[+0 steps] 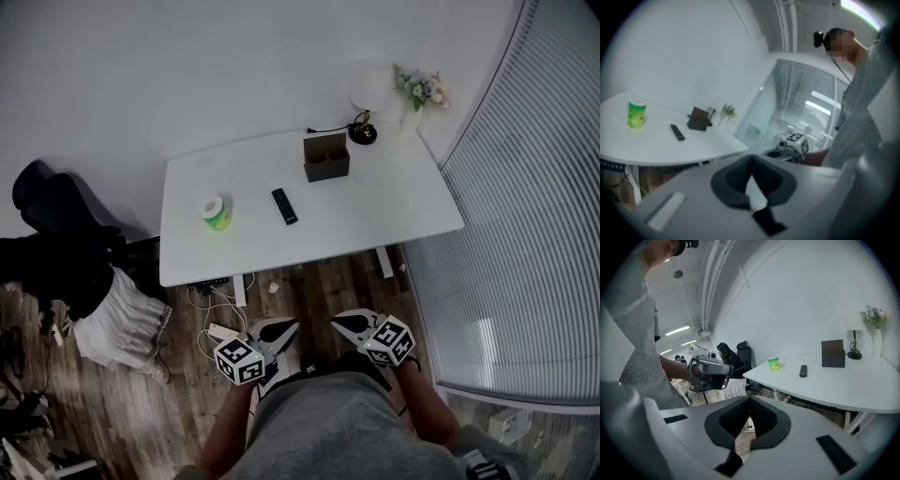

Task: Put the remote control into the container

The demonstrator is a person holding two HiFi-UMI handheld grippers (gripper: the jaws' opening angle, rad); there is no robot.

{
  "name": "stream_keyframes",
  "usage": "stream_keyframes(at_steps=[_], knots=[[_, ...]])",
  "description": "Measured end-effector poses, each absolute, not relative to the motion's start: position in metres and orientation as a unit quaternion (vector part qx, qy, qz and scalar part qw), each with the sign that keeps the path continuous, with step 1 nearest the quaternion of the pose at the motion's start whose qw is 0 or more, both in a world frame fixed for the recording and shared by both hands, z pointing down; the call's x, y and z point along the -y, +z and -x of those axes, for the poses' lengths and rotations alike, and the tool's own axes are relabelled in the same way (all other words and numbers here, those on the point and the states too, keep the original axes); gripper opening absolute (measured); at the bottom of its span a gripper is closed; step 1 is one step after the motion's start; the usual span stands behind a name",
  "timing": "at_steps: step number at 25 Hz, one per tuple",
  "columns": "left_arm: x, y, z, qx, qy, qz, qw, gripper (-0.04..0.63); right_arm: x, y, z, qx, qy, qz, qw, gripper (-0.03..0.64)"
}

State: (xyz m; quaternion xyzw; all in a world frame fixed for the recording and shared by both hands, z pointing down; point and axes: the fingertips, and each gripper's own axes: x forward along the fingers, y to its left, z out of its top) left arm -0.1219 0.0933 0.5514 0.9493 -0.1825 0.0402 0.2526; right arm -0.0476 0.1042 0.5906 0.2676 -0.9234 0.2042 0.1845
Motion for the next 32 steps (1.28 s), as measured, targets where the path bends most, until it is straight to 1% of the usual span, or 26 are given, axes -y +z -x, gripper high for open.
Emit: stream_keyframes(at_steps=[7,12,20,32], knots=[[-0.079,0.555,0.132,0.188,0.043,-0.946,0.259,-0.002,-0.082,0.587,0.051,0.924,0.201,-0.273,0.179,0.017],[-0.061,0.558,0.127,0.199,0.045,-0.943,0.262,-0.002,-0.067,0.593,0.046,0.925,0.208,-0.260,0.182,0.017],[-0.013,0.557,0.102,0.224,0.042,-0.938,0.263,-0.002,-0.014,0.593,0.018,0.932,0.201,-0.232,0.192,0.017],[0.061,0.549,0.040,0.275,0.042,-0.924,0.261,-0.002,0.068,0.589,-0.035,0.946,0.194,-0.171,0.198,0.017]])
